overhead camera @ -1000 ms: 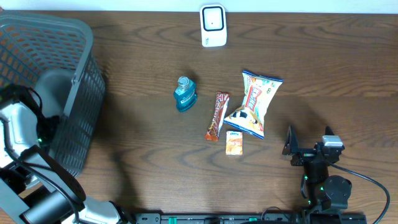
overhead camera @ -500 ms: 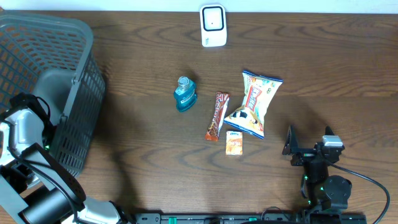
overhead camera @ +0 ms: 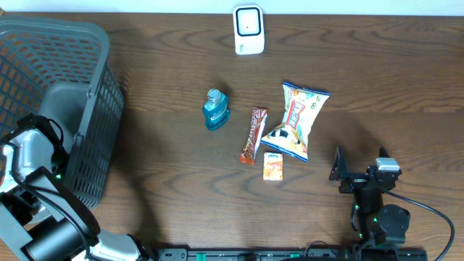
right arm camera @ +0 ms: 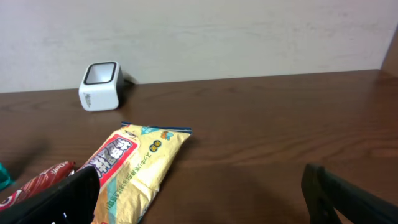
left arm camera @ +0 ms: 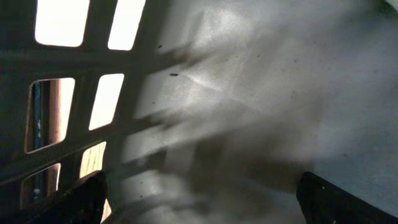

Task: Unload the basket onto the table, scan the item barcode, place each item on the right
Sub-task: 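Lower the left gripper into the basket toward the mint-green wipes packet, then grasp the mint-green wipes packet and lift it out of the basket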

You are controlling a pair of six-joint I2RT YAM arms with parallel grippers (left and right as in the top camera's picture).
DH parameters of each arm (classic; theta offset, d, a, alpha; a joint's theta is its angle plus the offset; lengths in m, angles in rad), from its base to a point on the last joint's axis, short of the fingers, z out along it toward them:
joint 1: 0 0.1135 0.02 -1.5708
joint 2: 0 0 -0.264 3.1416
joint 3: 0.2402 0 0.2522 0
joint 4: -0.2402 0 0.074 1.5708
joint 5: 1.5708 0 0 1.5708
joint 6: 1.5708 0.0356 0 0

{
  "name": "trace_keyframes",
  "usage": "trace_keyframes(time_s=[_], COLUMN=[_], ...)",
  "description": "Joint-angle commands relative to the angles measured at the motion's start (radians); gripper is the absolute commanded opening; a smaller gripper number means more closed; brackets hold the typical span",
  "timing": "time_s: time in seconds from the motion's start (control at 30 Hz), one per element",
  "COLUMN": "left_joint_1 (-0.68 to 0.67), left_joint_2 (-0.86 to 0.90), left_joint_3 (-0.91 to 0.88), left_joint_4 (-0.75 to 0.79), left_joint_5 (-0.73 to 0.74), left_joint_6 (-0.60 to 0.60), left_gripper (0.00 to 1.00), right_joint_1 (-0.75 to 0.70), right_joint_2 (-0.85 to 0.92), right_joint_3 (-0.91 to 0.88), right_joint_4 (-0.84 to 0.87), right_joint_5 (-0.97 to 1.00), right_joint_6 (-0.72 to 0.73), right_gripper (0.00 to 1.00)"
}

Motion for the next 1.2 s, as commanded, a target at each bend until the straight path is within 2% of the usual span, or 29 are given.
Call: trace_keyframes(time_s=[0.0,0.1,0.23,0.47,0.63,0.93,1.17], left_joint_1=[0.005,0.006,0.016,0.018,0.018,0.047,0.114], left_joint_2=[-0.037,-0.072,-0.095,-0.091,-0.091,-0.091,-0.069], left_joint_3=[-0.015,-0.015,-0.015,-0.015,-0.015,-0.015,-0.015], left_joint_4=[-0.016,-0.016,-0.010,0.066,0.089,0.266,0.330], left_joint_5=[-0.005,-0.005,-0.002,-0.002,-0.002,-0.024,-0.049], left_joint_6=[0.027,0.002,-0.098,-0.109,-0.202,-0.201,-0.201], left_gripper=[0.98,0.98,0.98,0.98,0.98,0.98,0.98], right_joint_1=[0.005,0.005,0.005,0.005,0.005,0.005,0.005], right_joint_2=[-0.001,-0.001,-0.001,-0.001,-0.001,-0.001,-0.001], right_joint_3=[-0.001,-0.001,-0.001,-0.001,-0.001,-0.001,-0.001], right_joint_4=[-0.004,-0.004,-0.004,-0.004,-0.004,-0.004,-0.004], right_joint_5=[0.005,0.005,0.005,0.005,0.005,0.005,0.005], right_joint_6=[-0.012,-0.012,-0.012,-0.012,-0.012,-0.012,-0.012], right_gripper=[0.99,0.99,0.99,0.99,0.99,0.99,0.99])
